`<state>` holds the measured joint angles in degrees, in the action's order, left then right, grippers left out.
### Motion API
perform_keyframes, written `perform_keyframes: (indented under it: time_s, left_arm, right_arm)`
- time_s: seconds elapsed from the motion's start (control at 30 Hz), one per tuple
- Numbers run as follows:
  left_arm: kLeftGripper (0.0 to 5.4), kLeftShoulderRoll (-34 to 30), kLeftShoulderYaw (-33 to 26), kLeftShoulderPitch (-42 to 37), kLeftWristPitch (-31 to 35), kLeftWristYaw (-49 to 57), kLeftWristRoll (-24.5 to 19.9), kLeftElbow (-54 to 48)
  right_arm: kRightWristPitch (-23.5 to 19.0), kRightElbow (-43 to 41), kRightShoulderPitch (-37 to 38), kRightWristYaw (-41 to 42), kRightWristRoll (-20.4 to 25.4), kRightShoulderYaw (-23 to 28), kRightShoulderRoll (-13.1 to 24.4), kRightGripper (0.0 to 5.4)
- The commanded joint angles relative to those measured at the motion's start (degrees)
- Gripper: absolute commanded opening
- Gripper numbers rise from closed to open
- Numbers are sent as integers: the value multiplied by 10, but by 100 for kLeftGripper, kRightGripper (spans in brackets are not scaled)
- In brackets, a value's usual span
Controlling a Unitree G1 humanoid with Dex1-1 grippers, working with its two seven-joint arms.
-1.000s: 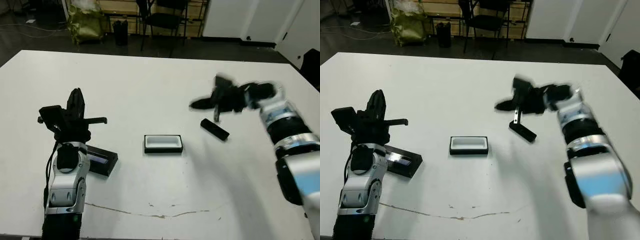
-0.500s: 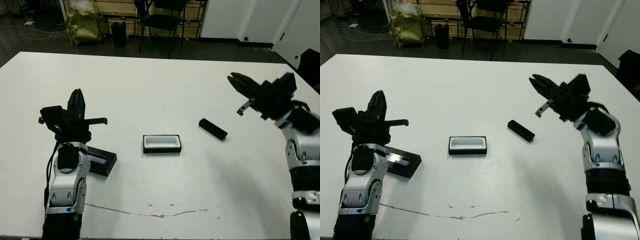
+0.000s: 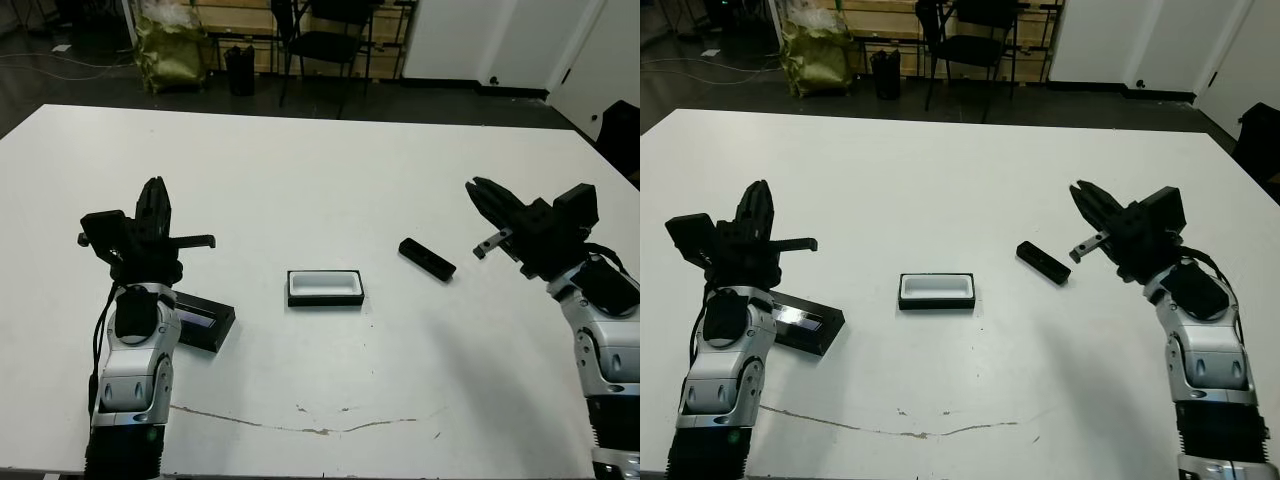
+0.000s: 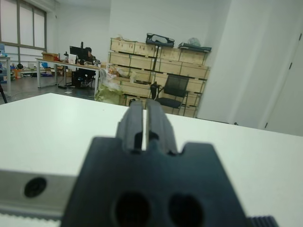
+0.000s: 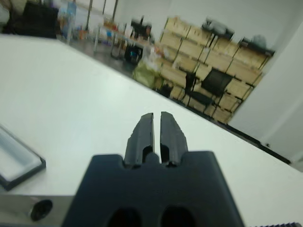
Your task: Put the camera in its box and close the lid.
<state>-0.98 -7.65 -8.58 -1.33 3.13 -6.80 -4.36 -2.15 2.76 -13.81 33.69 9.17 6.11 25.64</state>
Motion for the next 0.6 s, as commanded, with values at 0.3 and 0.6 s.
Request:
perform_keyframes:
  time_s: [0.3, 0.6]
  left_arm:
    - [0, 1, -1, 6, 15, 7, 7, 2]
    - [0, 0, -4, 6, 2, -1, 1, 14]
  right_arm:
    - [99, 242, -44, 34, -84, -62, 37, 151]
    - [223, 416, -92, 80, -63, -52, 22, 354]
